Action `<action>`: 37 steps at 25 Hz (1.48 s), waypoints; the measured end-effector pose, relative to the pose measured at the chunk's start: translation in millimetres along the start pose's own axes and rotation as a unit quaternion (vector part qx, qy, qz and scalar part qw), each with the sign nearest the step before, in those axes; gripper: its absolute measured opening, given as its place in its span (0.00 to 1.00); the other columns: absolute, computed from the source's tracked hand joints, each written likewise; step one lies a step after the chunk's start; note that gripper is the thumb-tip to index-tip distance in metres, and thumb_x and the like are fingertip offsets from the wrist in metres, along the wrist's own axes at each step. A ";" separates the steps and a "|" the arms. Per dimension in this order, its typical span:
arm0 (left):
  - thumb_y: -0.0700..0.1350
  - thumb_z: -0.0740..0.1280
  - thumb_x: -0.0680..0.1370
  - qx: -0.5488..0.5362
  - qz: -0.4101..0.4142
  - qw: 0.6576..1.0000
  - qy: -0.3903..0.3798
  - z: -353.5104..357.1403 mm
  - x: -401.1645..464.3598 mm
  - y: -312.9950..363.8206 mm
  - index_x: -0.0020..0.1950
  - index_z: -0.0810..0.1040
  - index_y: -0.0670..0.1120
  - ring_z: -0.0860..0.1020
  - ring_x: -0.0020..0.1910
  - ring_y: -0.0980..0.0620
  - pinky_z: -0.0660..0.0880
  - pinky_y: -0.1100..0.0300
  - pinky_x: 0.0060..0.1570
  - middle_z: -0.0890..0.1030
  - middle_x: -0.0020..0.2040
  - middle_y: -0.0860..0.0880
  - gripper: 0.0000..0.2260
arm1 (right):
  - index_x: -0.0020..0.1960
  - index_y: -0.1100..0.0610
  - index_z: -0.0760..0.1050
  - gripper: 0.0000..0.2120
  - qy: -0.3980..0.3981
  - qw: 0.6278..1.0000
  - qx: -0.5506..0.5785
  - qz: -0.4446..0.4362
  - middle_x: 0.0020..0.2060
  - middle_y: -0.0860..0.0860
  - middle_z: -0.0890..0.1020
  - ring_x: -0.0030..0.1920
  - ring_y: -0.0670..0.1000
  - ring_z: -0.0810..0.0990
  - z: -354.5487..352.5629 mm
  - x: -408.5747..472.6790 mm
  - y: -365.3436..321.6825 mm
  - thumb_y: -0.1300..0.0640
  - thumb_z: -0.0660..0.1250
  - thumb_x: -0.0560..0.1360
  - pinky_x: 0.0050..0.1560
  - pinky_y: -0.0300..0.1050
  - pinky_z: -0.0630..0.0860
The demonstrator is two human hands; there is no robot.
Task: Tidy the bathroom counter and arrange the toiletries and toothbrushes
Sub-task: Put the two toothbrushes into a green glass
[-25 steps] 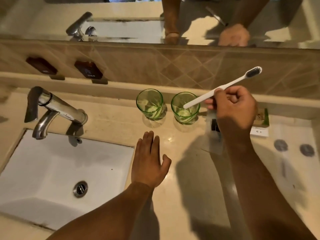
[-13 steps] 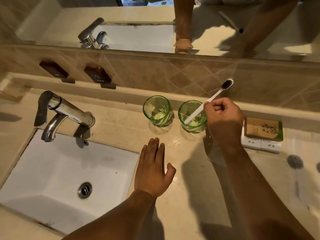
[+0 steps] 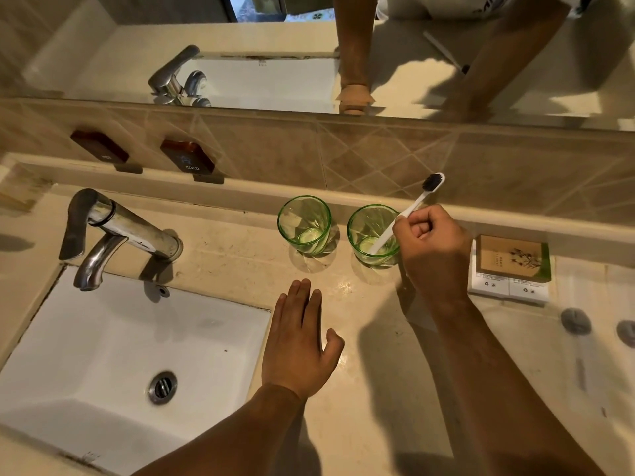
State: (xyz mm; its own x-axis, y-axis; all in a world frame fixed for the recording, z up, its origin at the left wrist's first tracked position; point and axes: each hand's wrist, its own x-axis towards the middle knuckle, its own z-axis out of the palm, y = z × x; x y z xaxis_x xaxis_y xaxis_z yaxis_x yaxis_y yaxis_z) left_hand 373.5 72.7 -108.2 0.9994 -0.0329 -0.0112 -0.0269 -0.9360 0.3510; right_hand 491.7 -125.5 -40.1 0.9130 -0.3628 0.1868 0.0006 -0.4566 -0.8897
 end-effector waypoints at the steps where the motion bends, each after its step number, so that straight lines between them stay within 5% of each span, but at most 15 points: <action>1: 0.52 0.62 0.76 0.000 0.000 1.000 0.000 0.1 -0.1 0.4 0.77 0.68 0.44 0.54 0.81 0.51 0.50 0.54 0.80 0.63 0.80 0.46 0.29 | 0.39 0.56 0.75 0.08 -0.005 1.000 0.001 0.004 0.26 0.47 0.72 0.30 0.52 0.72 -0.6 1.1 1.2 0.57 0.70 0.76 0.43 0.58 0.78; 12: 0.53 0.61 0.77 -0.003 0.001 1.000 0.003 0.7 -1.2 -0.6 0.77 0.67 0.44 0.54 0.81 0.51 0.50 0.52 0.80 0.62 0.80 0.46 0.30 | 0.42 0.59 0.77 0.08 -0.003 1.000 0.000 0.013 0.27 0.51 0.75 0.28 0.47 0.71 3.1 1.4 5.3 0.56 0.72 0.76 0.34 0.37 0.71; 18: 0.51 0.63 0.76 -0.010 0.005 1.000 0.011 1.2 -1.5 -0.9 0.77 0.68 0.43 0.54 0.81 0.50 0.50 0.52 0.80 0.63 0.80 0.45 0.29 | 0.52 0.59 0.79 0.12 0.038 0.998 -0.049 0.016 0.30 0.48 0.74 0.33 0.50 0.75 -10.4 -23.4 -2.5 0.50 0.69 0.78 0.41 0.42 0.74; 22: 0.51 0.64 0.76 -0.008 0.007 1.000 -0.001 -2.1 -4.8 1.5 0.76 0.68 0.41 0.56 0.80 0.47 0.51 0.49 0.80 0.64 0.79 0.42 0.30 | 0.45 0.54 0.79 0.04 -0.019 0.989 -0.061 0.131 0.33 0.44 0.79 0.35 0.36 0.78 -59.9 -89.4 -6.7 0.56 0.66 0.78 0.35 0.24 0.69; 26: 0.50 0.65 0.75 0.005 0.009 1.000 -0.003 -3.9 -5.5 3.4 0.74 0.69 0.39 0.60 0.79 0.42 0.53 0.47 0.79 0.65 0.78 0.39 0.30 | 0.45 0.48 0.78 0.02 -0.088 0.960 -0.072 0.256 0.33 0.46 0.82 0.35 0.43 0.81 -111.4 -179.2 9.6 0.54 0.68 0.77 0.38 0.41 0.78; 30: 0.50 0.65 0.76 0.002 0.011 1.000 0.002 -3.6 -5.1 4.4 0.75 0.69 0.39 0.59 0.79 0.43 0.52 0.47 0.80 0.65 0.78 0.40 0.29 | 0.39 0.49 0.78 0.07 -0.151 0.940 -0.154 0.266 0.27 0.43 0.81 0.33 0.39 0.80 -152.3 -238.2 10.5 0.53 0.71 0.75 0.31 0.37 0.72; 32: 0.50 0.64 0.77 -0.001 0.012 1.000 0.003 -3.1 -5.0 3.9 0.75 0.68 0.39 0.58 0.80 0.43 0.52 0.47 0.80 0.64 0.79 0.40 0.29 | 0.34 0.50 0.78 0.12 -0.196 0.918 -0.203 0.280 0.26 0.41 0.80 0.27 0.43 0.79 -167.6 -262.7 9.5 0.49 0.70 0.75 0.31 0.42 0.74; 37: 0.51 0.63 0.77 -0.012 0.012 1.000 0.007 -4.5 -5.2 2.9 0.75 0.67 0.40 0.57 0.80 0.44 0.52 0.47 0.80 0.63 0.79 0.41 0.28 | 0.29 0.55 0.70 0.27 -0.295 0.846 -0.295 0.331 0.21 0.49 0.74 0.26 0.46 0.72 -169.0 -307.5 4.8 0.32 0.64 0.71 0.32 0.45 0.70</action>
State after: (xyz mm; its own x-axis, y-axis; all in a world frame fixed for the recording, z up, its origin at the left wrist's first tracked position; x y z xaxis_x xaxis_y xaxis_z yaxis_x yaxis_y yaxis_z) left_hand 368.3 71.7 -102.9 0.9987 -0.0507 0.0097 -0.0506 -0.9261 0.3739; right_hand 142.0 -153.5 -31.3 0.6787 -0.3079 -0.6667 -0.6351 -0.7021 -0.3222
